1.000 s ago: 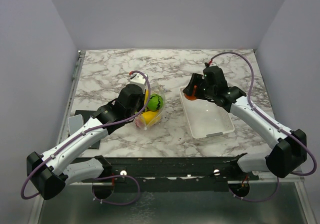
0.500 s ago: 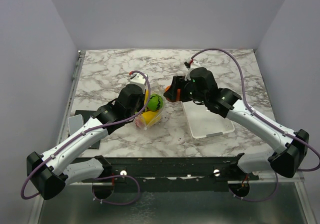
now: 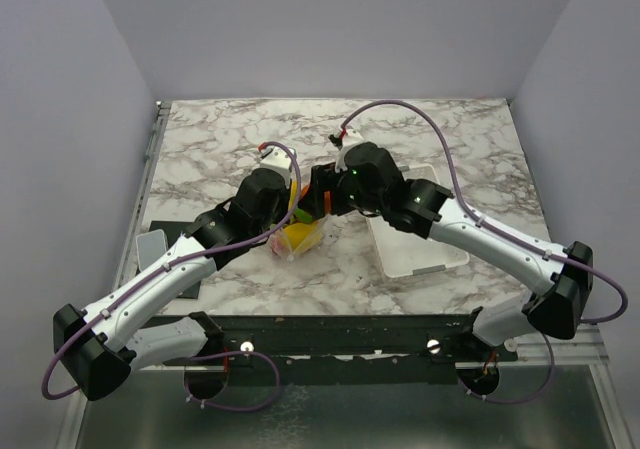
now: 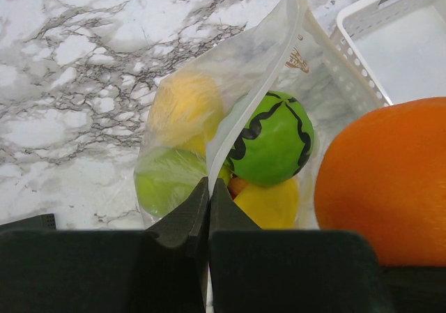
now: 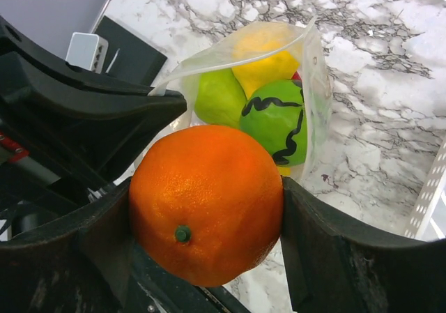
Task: Place the food in the zip-top bag and seal the zipper
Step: Place the fake fruit in the zipper food storage bag.
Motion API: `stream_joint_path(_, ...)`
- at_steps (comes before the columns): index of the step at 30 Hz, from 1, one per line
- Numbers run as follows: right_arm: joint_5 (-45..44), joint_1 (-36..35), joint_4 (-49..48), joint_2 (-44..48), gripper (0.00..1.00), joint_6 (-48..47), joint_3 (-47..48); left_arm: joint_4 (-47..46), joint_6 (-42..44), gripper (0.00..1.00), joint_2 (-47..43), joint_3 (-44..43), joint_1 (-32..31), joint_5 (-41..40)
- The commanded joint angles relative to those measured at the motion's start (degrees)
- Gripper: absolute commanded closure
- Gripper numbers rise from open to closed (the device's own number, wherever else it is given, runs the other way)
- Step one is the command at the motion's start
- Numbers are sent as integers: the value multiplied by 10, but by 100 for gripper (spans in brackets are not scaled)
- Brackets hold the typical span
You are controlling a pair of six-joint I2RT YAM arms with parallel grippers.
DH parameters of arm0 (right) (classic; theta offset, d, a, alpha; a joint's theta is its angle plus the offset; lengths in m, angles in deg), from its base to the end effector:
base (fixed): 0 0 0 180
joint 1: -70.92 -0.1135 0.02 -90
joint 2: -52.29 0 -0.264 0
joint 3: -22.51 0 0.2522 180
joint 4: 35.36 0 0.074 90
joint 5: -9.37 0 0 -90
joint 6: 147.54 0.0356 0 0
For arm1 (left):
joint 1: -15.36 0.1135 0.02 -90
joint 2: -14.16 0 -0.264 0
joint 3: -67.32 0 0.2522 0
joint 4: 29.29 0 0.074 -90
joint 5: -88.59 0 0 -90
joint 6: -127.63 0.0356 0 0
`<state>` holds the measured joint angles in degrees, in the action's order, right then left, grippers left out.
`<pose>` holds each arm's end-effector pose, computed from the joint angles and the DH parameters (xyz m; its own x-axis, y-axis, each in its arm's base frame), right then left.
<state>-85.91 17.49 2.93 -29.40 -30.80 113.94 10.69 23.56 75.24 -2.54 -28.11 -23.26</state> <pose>0.1972 0.2603 0.3651 -0.5925 -0.0466 -0.8043 -0.5431 0.7605 0.3560 0.1783 -0.1508 0.3276 -0.4637 0.1287 -0.8766 0.3039 0.9525 -0.0209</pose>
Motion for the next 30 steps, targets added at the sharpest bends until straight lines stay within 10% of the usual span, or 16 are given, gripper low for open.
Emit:
stream_joint_path(1,-31,-13,4,-36,71,-14,24,-1,1,100,-6,4,3,12)
stream_joint_path(7,-44,-16,5,-67,62,-9,28,-1,0,100,-7,3,3,14)
stream_joint_path(19,-56,-31,18,-105,10,2,61,-1,0,100,-10,3,3,15)
stream_joint_path(30,-88,-35,19,-57,4,19,48,-1,1,100,-12,3,3,15)
